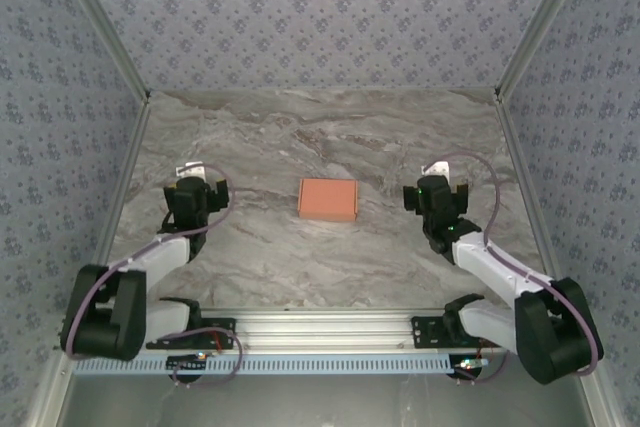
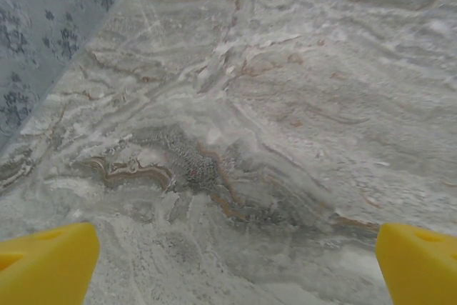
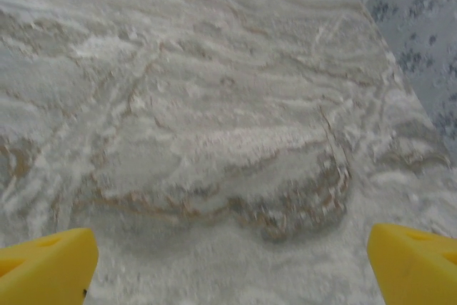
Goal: Fold the paper box
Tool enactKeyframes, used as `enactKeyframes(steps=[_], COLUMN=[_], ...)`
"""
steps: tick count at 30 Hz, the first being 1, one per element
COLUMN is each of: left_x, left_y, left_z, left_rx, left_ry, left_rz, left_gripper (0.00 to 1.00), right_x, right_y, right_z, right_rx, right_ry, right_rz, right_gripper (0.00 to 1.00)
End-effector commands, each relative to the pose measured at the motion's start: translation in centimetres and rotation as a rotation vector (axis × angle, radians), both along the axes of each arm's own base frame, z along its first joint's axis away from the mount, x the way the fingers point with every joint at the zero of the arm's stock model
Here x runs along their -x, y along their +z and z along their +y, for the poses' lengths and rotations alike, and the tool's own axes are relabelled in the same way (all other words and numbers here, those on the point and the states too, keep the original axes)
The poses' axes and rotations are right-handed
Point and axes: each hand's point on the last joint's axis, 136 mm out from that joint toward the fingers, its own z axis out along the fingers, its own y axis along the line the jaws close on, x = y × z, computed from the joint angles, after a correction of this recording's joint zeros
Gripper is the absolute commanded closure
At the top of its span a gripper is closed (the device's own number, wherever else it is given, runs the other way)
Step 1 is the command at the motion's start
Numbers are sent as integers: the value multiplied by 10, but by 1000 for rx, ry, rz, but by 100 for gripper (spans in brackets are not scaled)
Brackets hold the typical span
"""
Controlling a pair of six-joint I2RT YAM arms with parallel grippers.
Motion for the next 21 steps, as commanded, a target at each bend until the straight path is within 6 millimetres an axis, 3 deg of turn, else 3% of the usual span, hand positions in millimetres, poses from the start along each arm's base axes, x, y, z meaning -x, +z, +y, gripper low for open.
enactKeyframes(steps=[1,7,13,15,21], left_x=[-23,-46,-50,-53,-50], left_y=[13,5,6,-4,-7], left_z=[-6,-9,1,9,9], left_rx=[25,-39,69,102,115], left_ry=[-44,-107,-153,-141,-148], left_rz=[-69,-10,-57,-94,-72], left_gripper=[1,1,1,1,1], right_x=[-21,-42,-54,-54,-56], right_y=[12,-20,-18,-18,-32], right_z=[-8,-18,-19,-22,-41], right_rx=[-42,-109,-64,-66,-143], right_ry=[22,77,132,129,84], right_rz=[-109,-67,-88,-104,-141], right_gripper=[1,1,1,1,1])
